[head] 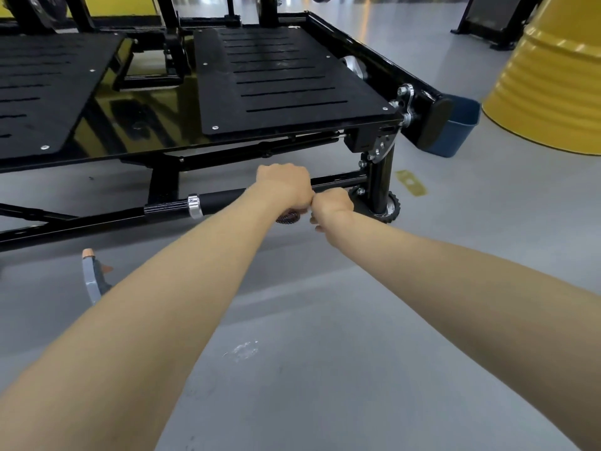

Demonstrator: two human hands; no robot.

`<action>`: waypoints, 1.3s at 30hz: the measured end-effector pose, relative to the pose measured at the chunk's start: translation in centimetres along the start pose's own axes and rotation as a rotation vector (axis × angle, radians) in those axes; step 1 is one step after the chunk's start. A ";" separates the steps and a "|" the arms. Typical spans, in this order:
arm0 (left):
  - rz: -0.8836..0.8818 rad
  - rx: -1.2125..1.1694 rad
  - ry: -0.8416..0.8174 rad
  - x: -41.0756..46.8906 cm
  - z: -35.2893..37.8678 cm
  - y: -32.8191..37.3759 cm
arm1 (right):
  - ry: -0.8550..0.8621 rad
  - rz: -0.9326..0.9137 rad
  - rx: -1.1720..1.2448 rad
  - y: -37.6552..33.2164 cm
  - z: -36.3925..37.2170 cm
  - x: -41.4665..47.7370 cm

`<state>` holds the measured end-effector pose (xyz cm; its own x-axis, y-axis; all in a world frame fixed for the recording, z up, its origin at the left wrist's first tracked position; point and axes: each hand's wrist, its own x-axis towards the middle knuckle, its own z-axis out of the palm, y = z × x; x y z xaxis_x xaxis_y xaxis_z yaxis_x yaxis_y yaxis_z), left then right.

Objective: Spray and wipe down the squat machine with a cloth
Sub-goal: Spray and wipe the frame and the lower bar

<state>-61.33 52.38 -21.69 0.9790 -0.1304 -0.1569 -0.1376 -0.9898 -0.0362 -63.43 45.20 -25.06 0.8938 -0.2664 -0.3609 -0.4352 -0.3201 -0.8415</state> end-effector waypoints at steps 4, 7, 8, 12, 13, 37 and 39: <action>-0.061 -0.381 -0.027 -0.1 -0.3 -1.9 | -0.009 -0.074 0.003 -0.8 -0.1 -0.6; -0.014 -0.604 -0.008 -0.5 0.1 -3.3 | -0.006 -0.133 -0.015 -1.1 -0.1 -1.2; 0.002 -0.646 0.010 -0.6 0.2 -3.8 | -0.011 -0.166 -0.047 -1.2 -0.1 -1.2; 0.133 -0.622 0.098 -1.7 0.0 -5.6 | 0.007 -0.372 -0.294 -1.7 0.6 -2.1; 0.186 -0.568 0.132 -2.1 -0.1 -6.2 | 0.024 -0.415 -0.345 -2.0 1.0 -2.4; -0.099 -0.215 0.040 -5.7 0.0 -16.1 | -0.200 -0.855 -0.916 -4.0 6.5 -4.6; -0.152 -0.406 0.083 -5.7 -0.3 -15.1 | -0.214 -0.819 -0.891 -4.2 6.6 -4.6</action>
<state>-64.79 68.03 -19.96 0.9946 0.0308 -0.0989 0.0630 -0.9379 0.3411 -64.98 53.77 -22.56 0.9012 0.4331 0.0155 0.4159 -0.8542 -0.3120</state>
